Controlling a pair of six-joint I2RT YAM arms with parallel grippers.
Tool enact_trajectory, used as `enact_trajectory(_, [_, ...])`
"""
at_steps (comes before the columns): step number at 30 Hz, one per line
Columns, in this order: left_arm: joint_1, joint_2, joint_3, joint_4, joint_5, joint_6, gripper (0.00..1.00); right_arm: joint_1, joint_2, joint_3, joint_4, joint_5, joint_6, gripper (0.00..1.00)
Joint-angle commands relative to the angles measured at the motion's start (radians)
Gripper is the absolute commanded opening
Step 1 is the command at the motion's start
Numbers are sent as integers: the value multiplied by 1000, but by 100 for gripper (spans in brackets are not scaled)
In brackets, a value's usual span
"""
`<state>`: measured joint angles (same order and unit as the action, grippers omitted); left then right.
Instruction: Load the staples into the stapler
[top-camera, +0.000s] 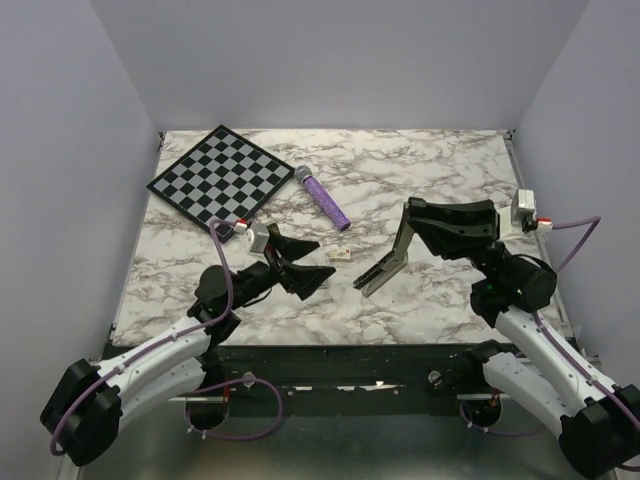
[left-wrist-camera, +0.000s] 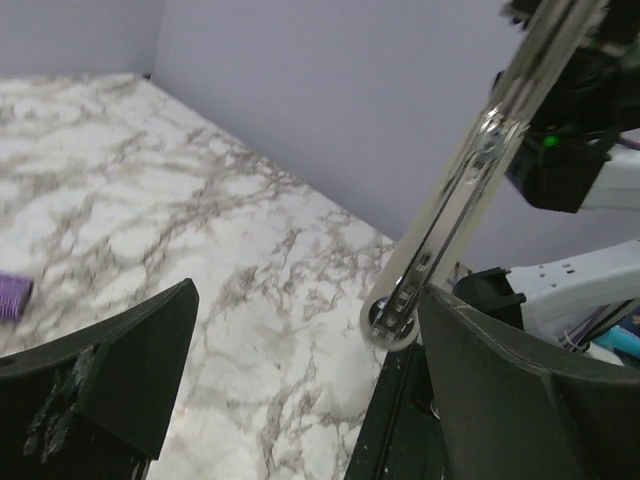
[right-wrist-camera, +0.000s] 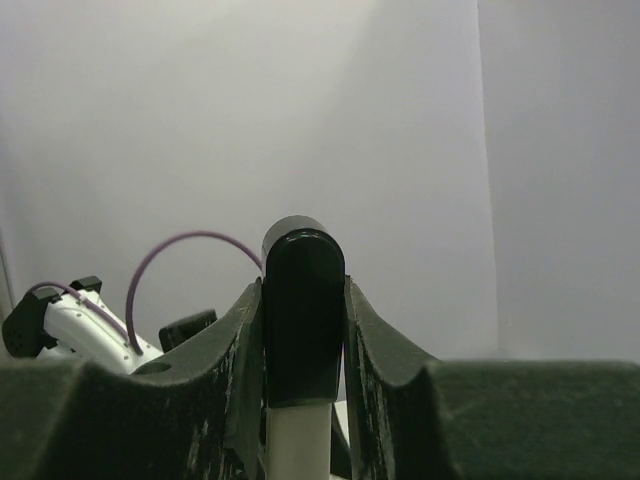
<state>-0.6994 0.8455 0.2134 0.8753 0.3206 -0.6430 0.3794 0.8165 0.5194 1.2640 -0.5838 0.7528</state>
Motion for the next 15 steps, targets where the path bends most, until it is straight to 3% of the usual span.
enact_trajectory(1, [1,-25,194,-154,162,209,99,-5,3,34,382,-5,31,1])
enact_trajectory(10, [-41,196,475,-168,334,213,99,-5,29,42,385,-34,49,1])
enact_trajectory(15, [-100,296,572,-252,413,291,99,-5,30,42,385,-45,54,1])
